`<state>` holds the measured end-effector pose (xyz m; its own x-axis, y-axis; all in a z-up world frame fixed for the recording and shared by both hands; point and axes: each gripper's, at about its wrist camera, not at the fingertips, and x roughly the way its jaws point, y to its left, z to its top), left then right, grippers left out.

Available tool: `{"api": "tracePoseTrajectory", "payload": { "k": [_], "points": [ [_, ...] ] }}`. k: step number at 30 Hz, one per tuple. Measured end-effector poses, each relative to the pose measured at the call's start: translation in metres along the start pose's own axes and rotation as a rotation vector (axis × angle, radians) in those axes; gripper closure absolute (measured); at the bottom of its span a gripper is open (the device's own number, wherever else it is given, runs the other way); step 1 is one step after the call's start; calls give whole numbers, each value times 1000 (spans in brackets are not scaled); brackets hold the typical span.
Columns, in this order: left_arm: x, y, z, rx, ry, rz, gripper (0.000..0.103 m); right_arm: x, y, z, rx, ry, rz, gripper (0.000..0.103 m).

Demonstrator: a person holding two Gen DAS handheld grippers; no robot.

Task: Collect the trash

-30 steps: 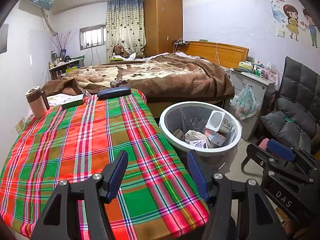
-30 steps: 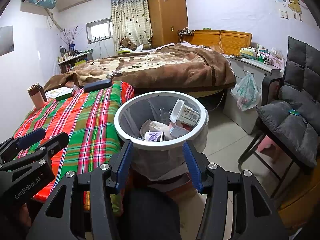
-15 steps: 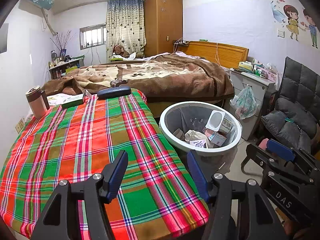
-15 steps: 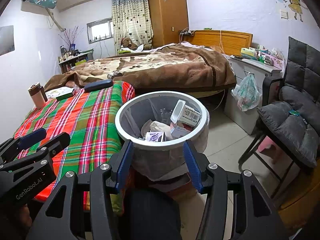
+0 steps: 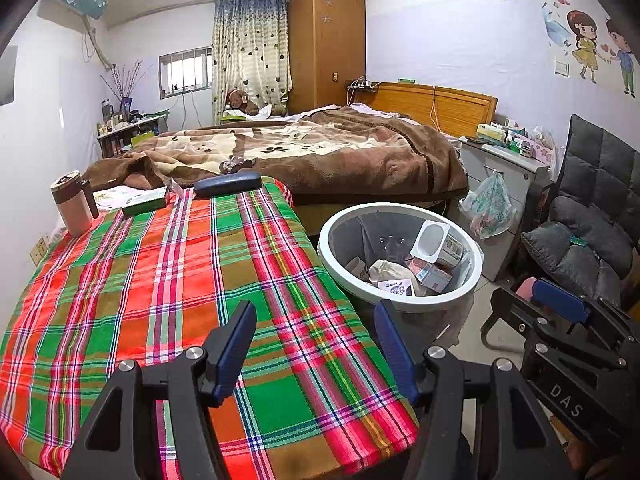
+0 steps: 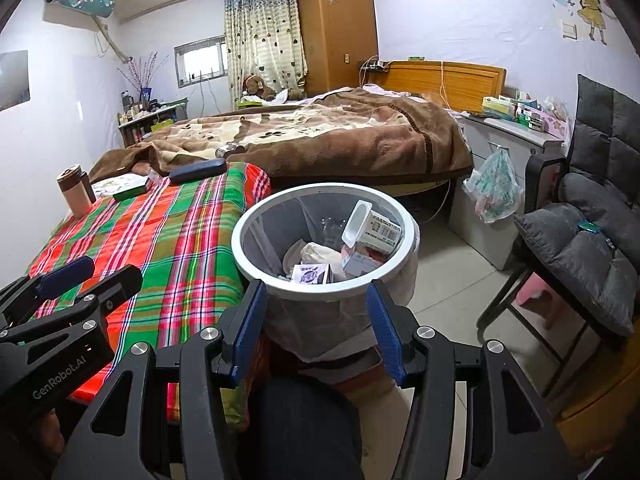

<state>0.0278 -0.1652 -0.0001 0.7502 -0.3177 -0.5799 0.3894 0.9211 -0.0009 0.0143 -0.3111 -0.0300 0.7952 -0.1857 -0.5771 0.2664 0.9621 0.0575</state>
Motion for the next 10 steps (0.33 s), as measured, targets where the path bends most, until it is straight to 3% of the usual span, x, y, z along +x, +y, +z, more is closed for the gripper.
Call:
{"api": "tracePoseTrajectory", "payload": {
  "k": [10],
  "points": [
    [0, -1, -1, -1, 1, -6, 42, 0, 0, 0, 0, -1, 0, 50]
  ]
}}
